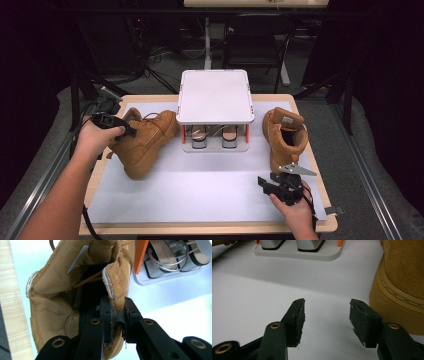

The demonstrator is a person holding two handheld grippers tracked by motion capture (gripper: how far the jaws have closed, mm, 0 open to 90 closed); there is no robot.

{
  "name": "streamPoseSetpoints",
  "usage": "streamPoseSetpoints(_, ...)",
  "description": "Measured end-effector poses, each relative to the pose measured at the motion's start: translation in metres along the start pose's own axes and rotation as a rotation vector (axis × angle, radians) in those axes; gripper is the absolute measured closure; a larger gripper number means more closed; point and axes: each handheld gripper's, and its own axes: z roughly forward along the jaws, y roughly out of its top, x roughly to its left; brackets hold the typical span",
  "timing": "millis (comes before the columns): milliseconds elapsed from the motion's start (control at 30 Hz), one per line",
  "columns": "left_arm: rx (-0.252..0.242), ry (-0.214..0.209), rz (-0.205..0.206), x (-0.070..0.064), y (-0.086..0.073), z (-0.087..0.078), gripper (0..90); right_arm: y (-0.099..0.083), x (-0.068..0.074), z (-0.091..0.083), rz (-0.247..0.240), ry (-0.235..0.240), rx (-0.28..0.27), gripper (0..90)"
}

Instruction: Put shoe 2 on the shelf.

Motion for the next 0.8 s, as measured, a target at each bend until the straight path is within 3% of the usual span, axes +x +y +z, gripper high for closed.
streamPoseSetpoints(167,0.013,0.013,0.008,-0.005,-0.004,-0.004,80.9,0.000,0.001,0.001,-0.003,0.001,0.002,46.0)
streamPoseSetpoints(333,0.029,-0.016,0.019,-0.014,-0.002,0.004,80.8,0.000,0.003,0.001,-0.010,-0.001,0.000,46.0)
streamPoseSetpoints(600,0.057,-0.052,0.048,-0.040,0.004,0.025,80.5,0.000,0.004,0.001,-0.013,-0.002,0.001,46.0)
streamPoseSetpoints(800,0.062,-0.074,0.054,-0.051,0.004,0.037,80.1,0.000,0.004,0.001,-0.011,-0.001,0.004,46.0)
